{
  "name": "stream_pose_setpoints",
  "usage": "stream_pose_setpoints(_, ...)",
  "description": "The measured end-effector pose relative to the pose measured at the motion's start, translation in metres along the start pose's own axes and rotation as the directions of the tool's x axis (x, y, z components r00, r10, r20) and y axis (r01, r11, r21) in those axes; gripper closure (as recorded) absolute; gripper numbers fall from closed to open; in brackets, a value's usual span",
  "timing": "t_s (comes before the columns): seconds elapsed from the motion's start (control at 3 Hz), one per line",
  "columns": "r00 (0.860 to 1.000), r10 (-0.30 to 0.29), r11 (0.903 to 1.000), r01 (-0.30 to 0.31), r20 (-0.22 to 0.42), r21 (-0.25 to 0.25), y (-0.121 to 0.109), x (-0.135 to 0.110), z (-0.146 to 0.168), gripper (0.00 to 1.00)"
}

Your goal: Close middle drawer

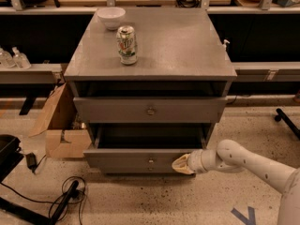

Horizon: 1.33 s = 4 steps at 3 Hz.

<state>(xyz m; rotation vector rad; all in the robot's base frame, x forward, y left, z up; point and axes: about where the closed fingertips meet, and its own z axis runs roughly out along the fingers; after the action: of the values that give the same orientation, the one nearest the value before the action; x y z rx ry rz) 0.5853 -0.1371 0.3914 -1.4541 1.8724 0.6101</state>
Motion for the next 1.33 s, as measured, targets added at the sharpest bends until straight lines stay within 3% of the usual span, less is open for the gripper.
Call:
stream_pose_setpoints(0.33, 1.0, 0.0, 1.0, 0.0, 0.001, -0.004, 0.0012, -0.0005, 0.002, 0.82)
stream_pose_setpoints(1.33, 1.0, 0.0, 0.9999, 0.0, 0.005, -0.016, 0.0056, -0.0021, 0.0089, 0.05)
